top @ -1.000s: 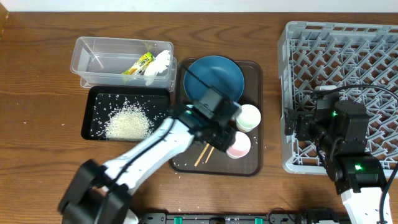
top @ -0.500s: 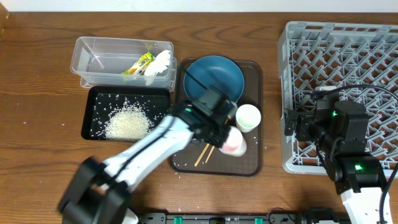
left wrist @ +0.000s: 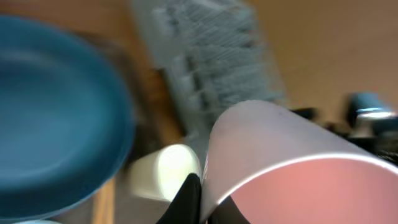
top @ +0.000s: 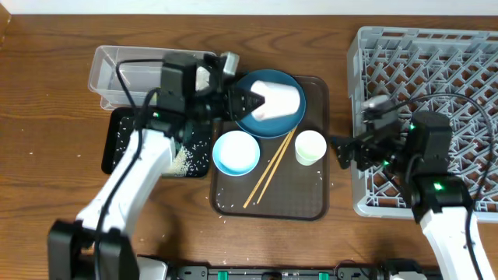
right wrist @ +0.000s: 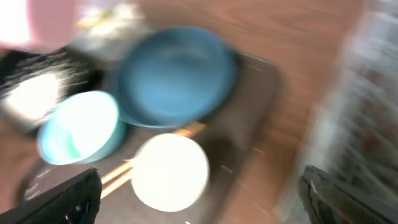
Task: Sort waste into correct bins and load items into the dishwasher rack
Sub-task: 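Grasp the pink cup with the left gripper and lift it, then hand the pink cup from the left gripper to the right gripper, then place the pink cup upside down in the dish rack with right gripper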
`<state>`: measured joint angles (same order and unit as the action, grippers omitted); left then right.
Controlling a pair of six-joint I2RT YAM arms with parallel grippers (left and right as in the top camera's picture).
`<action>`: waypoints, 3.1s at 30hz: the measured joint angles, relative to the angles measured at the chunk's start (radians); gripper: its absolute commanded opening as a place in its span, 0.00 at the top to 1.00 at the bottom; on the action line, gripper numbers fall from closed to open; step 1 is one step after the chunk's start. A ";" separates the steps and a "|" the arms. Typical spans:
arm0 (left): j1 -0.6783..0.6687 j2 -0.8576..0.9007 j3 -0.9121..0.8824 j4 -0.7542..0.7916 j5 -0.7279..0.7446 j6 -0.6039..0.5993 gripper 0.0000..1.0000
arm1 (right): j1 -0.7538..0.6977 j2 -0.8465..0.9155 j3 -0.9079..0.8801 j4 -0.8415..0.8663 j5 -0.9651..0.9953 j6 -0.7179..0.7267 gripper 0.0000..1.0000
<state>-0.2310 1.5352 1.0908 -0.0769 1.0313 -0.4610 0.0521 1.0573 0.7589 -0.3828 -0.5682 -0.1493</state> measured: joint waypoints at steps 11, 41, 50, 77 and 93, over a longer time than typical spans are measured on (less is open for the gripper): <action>-0.009 0.164 0.000 0.101 0.381 -0.148 0.94 | 0.000 0.171 0.000 0.229 -0.480 -0.158 0.01; -0.108 0.169 0.000 0.108 0.402 -0.171 0.94 | 0.068 0.183 0.001 0.429 -0.608 -0.108 0.32; -0.108 0.171 -0.001 0.116 0.398 -0.167 0.71 | 0.068 0.183 0.003 0.390 -0.605 -0.104 0.50; 0.013 -0.277 -0.002 -0.578 -0.725 0.177 0.64 | -0.270 0.158 0.374 -0.230 0.221 0.183 0.99; 0.019 -0.293 -0.002 -0.593 -0.776 0.181 0.64 | -0.708 0.516 0.792 -0.539 0.611 0.214 0.99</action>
<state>-0.2119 1.2419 1.0885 -0.6697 0.2550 -0.2798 -0.6563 1.5734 1.5505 -0.9215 0.0425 0.0647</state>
